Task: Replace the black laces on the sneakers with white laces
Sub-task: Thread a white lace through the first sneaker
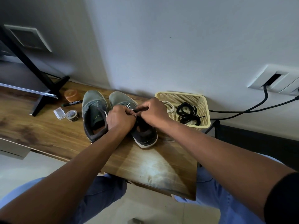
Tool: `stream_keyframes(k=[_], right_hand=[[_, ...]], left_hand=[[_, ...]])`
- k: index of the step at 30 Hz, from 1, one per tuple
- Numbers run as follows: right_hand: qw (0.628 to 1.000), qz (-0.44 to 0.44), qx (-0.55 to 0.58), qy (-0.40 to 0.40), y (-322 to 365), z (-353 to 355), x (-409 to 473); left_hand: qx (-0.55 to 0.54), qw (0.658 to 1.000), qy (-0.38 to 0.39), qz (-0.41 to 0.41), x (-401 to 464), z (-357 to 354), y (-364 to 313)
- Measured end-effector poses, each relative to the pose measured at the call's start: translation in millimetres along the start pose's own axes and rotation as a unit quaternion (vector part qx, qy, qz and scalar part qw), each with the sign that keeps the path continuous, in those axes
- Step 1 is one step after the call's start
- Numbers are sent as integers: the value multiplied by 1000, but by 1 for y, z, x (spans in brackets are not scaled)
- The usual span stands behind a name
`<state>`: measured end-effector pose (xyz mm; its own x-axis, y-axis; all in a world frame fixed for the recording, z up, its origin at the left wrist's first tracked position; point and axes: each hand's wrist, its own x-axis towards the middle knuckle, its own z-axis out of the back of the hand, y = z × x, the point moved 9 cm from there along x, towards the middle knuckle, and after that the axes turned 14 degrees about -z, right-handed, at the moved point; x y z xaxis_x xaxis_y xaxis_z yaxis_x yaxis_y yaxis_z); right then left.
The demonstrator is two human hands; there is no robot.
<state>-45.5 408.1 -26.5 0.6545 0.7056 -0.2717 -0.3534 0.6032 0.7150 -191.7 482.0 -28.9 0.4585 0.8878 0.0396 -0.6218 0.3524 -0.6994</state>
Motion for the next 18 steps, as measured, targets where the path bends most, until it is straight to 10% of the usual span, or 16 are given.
stream_keyframes(k=[18], right_hand=[[1000,-12,4,4,7,-2,-3]], left_hand=[[-187,969,-30,160,-9,-12,20]])
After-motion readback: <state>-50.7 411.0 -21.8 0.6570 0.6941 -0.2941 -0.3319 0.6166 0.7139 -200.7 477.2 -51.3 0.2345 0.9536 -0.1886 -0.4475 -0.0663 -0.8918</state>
